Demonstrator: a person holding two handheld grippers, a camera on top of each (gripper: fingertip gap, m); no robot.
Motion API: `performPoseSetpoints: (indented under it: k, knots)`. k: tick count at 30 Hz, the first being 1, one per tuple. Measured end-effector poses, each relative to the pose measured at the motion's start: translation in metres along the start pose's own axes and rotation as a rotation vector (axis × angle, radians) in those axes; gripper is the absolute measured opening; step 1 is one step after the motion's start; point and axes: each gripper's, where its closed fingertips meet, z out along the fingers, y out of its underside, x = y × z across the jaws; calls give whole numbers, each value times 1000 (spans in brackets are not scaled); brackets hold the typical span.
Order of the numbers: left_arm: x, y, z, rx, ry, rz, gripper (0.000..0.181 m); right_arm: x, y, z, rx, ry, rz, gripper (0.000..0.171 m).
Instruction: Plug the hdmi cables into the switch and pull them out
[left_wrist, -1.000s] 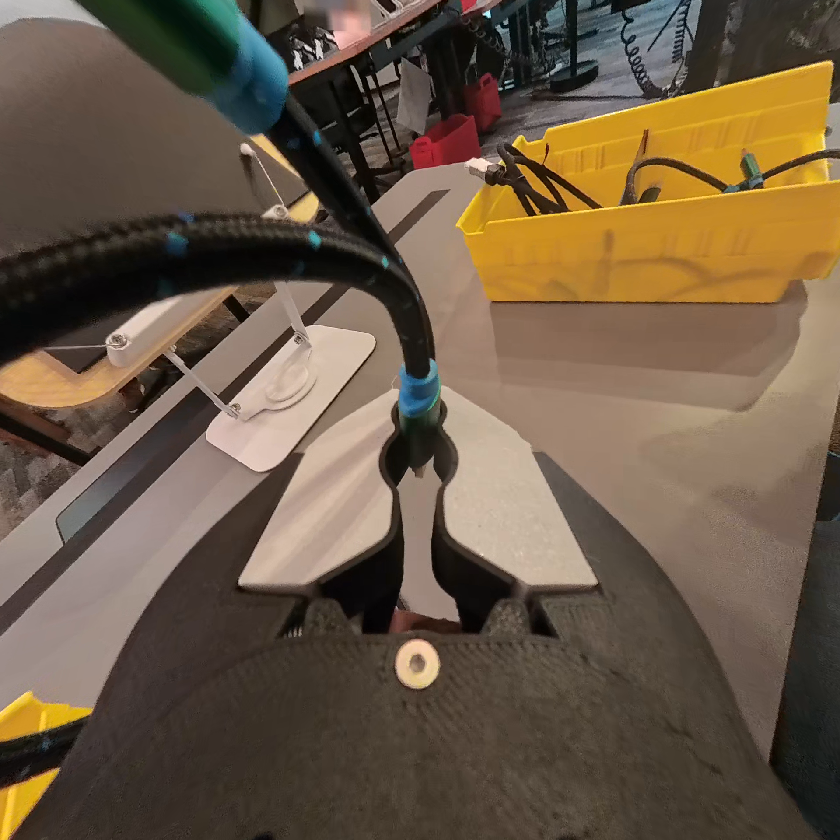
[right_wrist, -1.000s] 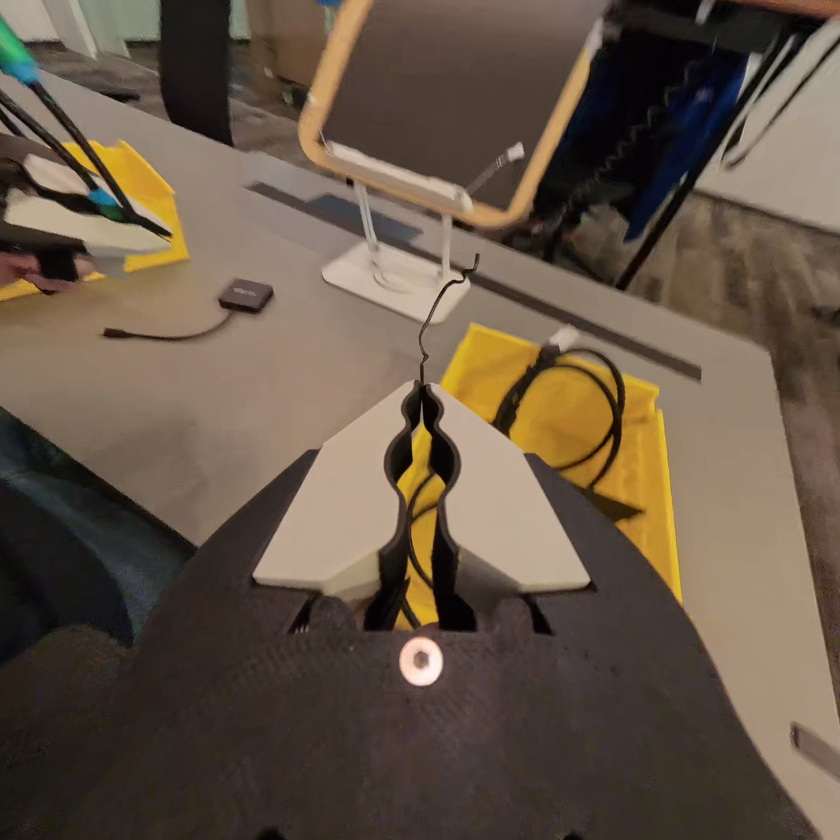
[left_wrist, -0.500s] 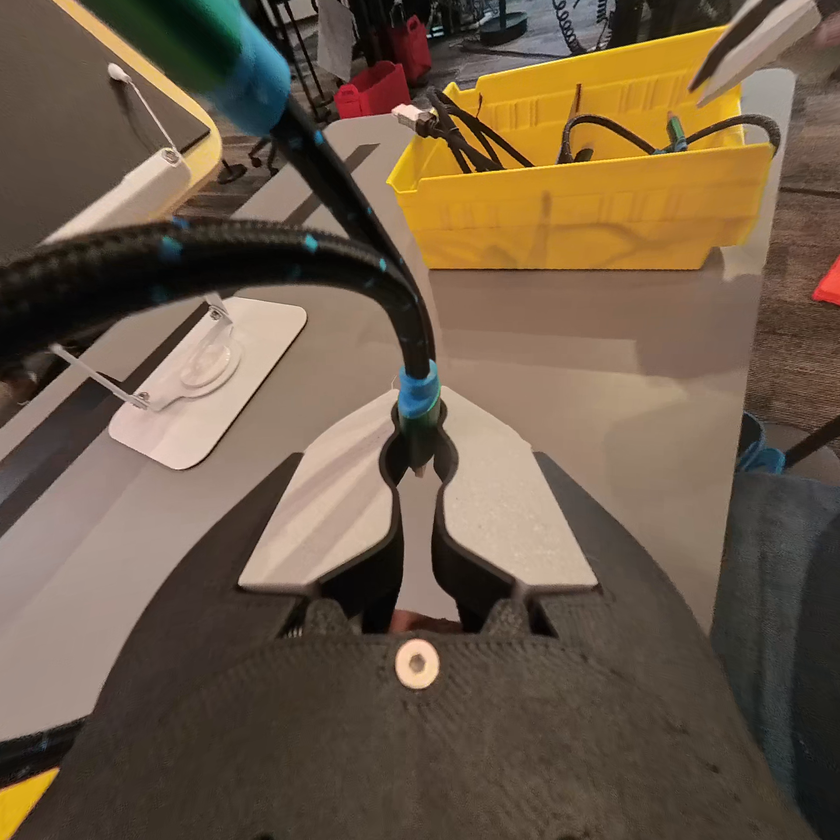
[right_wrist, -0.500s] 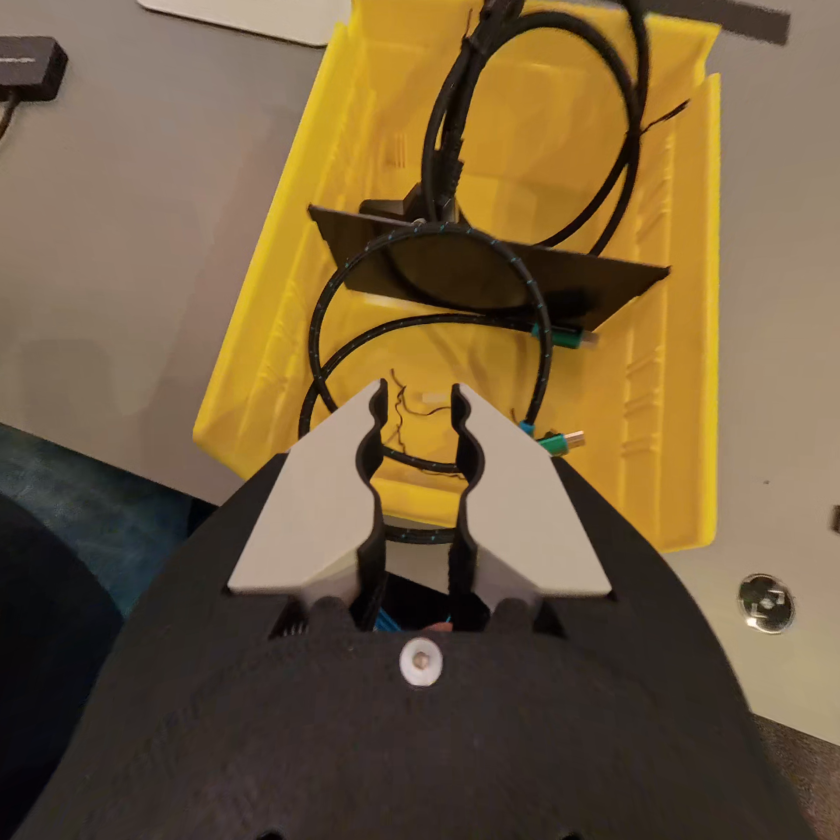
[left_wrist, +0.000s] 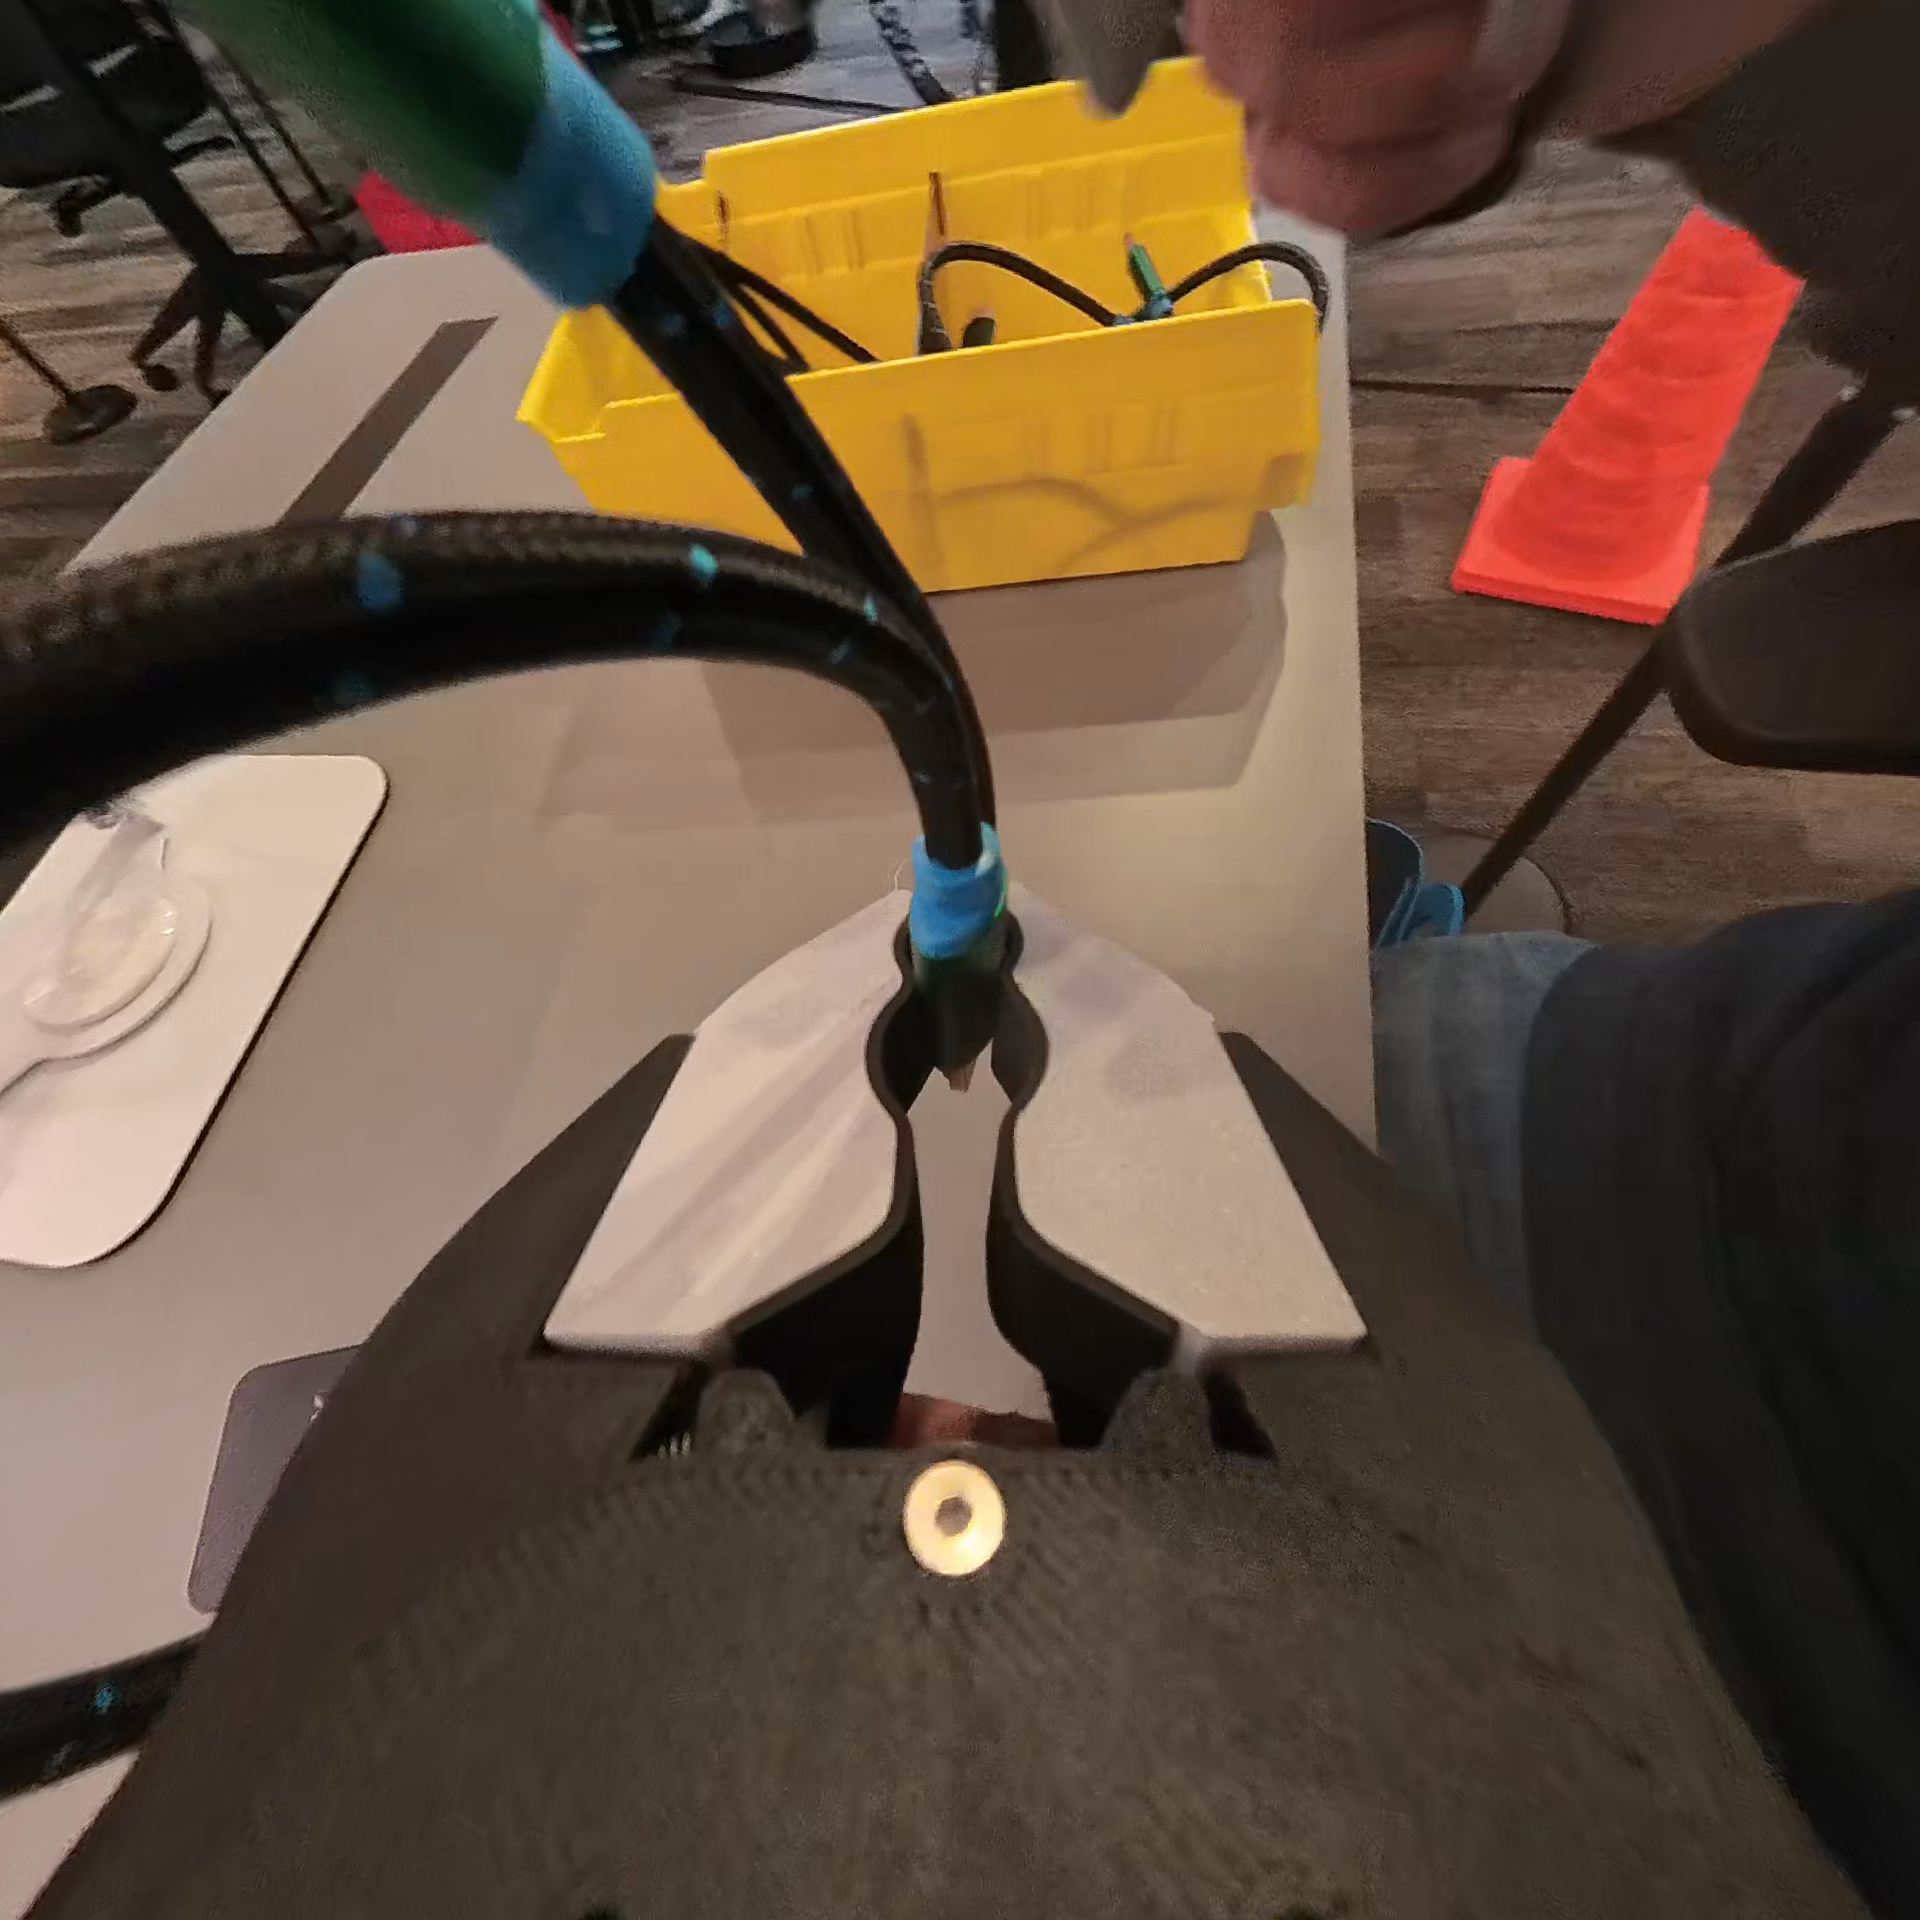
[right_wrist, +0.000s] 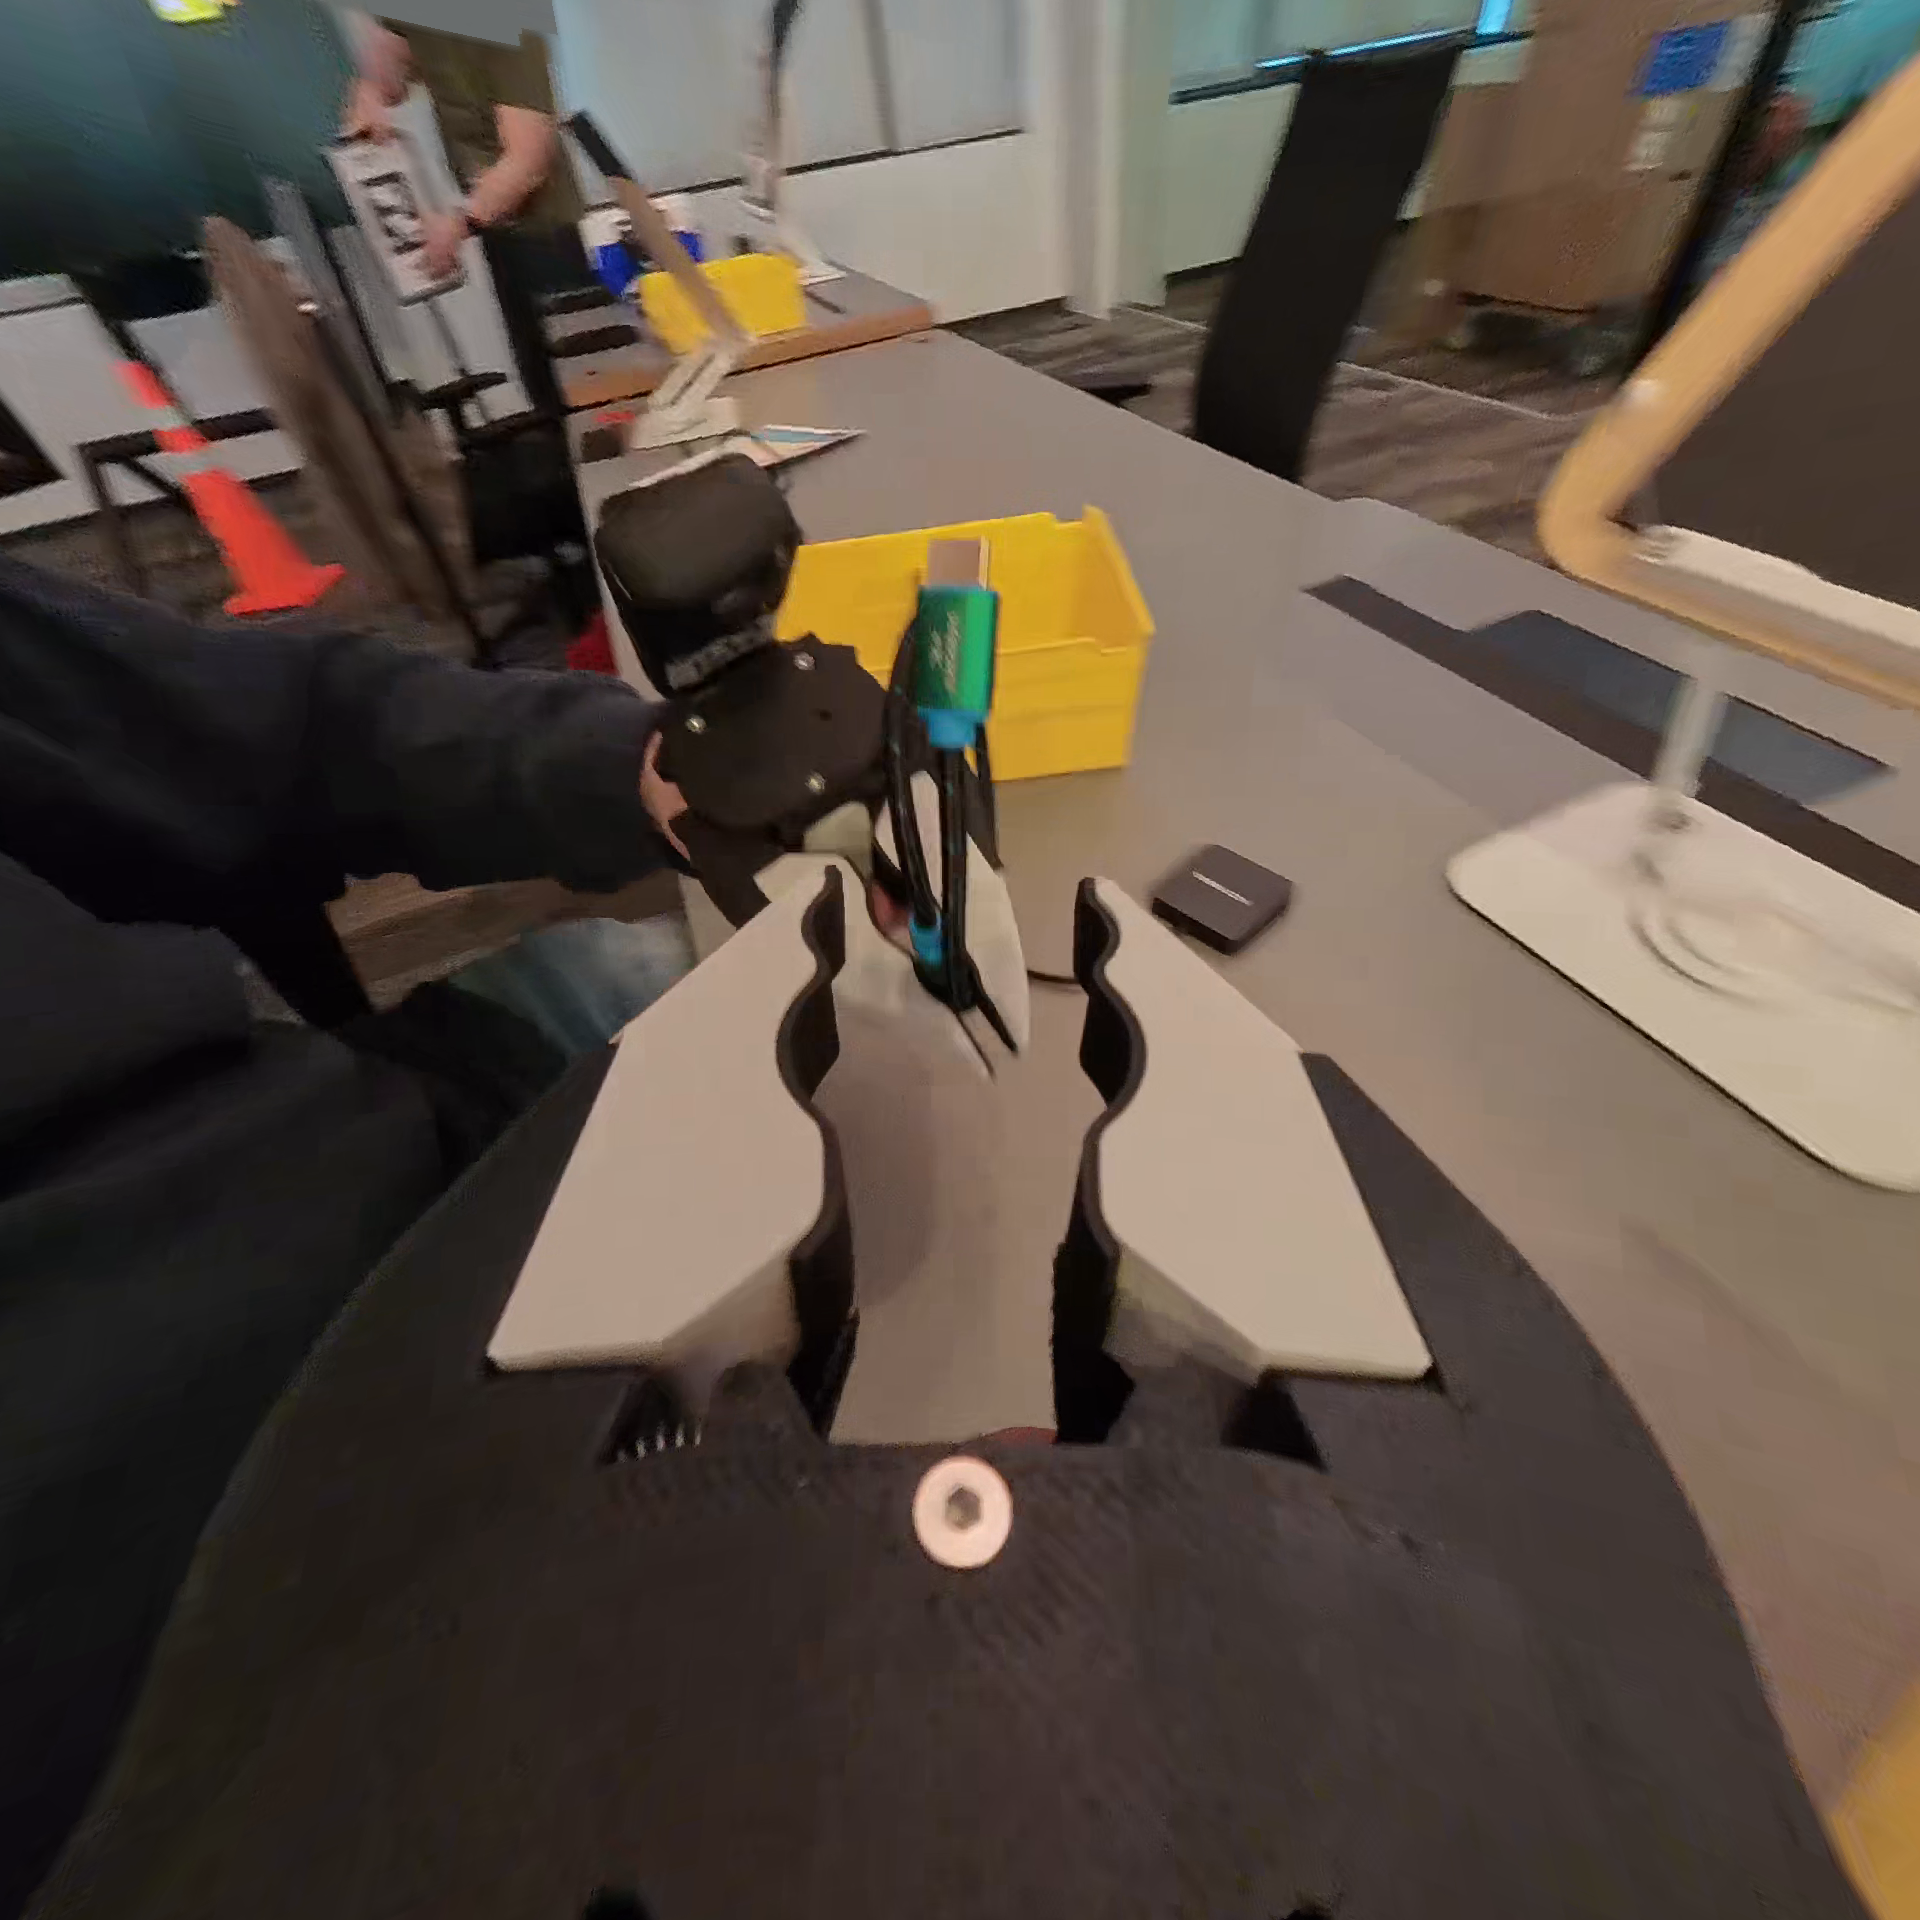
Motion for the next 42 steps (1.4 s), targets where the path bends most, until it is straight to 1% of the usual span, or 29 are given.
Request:
performPoseSetpoints:
  k: [2, 3, 6, 7, 8, 11, 13, 15, 22, 26, 30, 34, 38, 40, 42]
  knots:
    - [6, 1, -1, -9, 31, 35, 7, -4, -2, 23, -10, -69, 6, 44]
    - [12, 2, -2, -12, 68, 49, 7, -9, -4, 32, -2, -134, 33, 41]
    - [22, 0, -5, 7, 128, 71, 7, -25, -5, 46, 9, -335, 129, 22]
    - [24, -1, -6, 17, 145, 75, 8, -30, -5, 47, 19, -395, 150, 11]
    - [23, -1, -6, 22, 143, 75, 8, -31, -6, 49, 29, -414, 166, 10]
    - [17, -2, -9, 62, 135, 47, 10, -23, -11, 50, 55, -379, 195, 9]
    - [10, -7, -12, 113, 125, 4, 15, -14, -15, 47, 74, -342, 218, 8]
    - [6, -13, -17, 160, 130, -35, 25, -4, -15, 44, 85, -298, 220, 8]
    - [-6, -12, -30, 173, 114, -47, 44, 18, -8, 35, 84, -200, 229, 7]
    - [-19, -17, -39, 209, 100, -116, 46, 19, -7, 31, 64, -210, 219, 7]
    - [-22, -30, -39, 286, 127, -226, 43, 12, 0, 37, 10, -244, 203, 7]
    - [-24, -37, -37, 347, 149, -343, 38, 6, 8, 46, -40, -233, 151, 7]
    - [-24, -47, -45, 448, 229, -465, 17, 3, 10, 51, -62, -203, 84, 7]
    - [-26, -47, -48, 457, 194, -441, 6, 6, 6, 49, -45, -173, 63, 7]
    - [-20, -46, -50, 425, 228, -419, 6, 12, -3, 43, -3, -139, 65, 7]
